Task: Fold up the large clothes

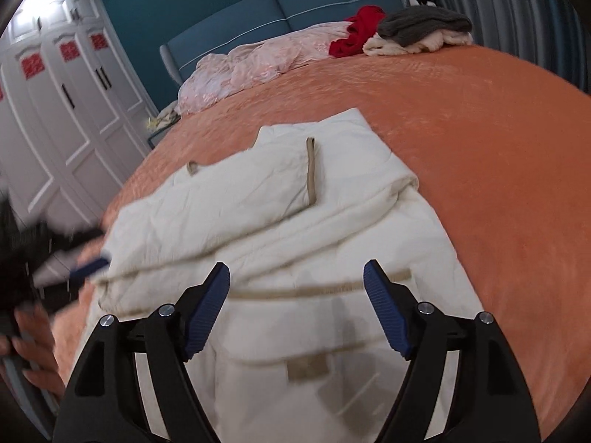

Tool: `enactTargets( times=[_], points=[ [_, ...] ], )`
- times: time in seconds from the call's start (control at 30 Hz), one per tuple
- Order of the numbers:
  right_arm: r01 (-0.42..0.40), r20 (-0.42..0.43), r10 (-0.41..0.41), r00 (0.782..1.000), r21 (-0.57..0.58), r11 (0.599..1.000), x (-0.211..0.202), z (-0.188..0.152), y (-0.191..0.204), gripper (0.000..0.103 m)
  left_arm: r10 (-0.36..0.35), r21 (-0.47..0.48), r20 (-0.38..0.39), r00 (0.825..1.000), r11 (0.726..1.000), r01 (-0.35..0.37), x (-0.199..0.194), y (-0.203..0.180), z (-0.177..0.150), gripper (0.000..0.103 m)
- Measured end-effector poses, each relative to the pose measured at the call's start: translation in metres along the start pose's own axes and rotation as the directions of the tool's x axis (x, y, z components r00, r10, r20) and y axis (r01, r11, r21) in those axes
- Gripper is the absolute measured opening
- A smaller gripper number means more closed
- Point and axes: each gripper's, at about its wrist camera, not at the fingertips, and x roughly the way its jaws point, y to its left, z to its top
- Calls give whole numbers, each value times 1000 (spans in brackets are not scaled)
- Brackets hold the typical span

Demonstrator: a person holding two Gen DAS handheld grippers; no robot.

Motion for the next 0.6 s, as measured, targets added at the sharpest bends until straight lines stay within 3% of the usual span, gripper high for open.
enactTargets(
  times=[0.1,0.2,0.47,0.5,0.53,0.57,0.6],
  points=[
    [-21,6,21,1000,29,999,11,18,-1,78,43,-119,50,998,992,-36,-23,45,16,44],
    [-34,-5,34,999,50,998,33,41,2,79,76,-274,71,995,960,-53,-36,99,33,44],
    [52,-89,-41,995,123,991,96,65,-6,79,70,-463,55,996,885,-37,-21,154,52,44],
    [54,-106,-41,993,118,992,103,66,-4,76,62,-478,51,997,878,-30,-15,158,55,44],
    [42,-124,-29,992,100,994,108,67,-1,53,64,-485,50,997,874,-31,-15,160,54,43],
    [31,-142,-20,990,79,996,111,67,4,36,67,-488,60,996,872,-29,-14,161,56,39],
    [34,-152,-26,988,51,998,110,70,11,8,83,-480,68,994,877,-40,-13,162,58,33]
  ],
)
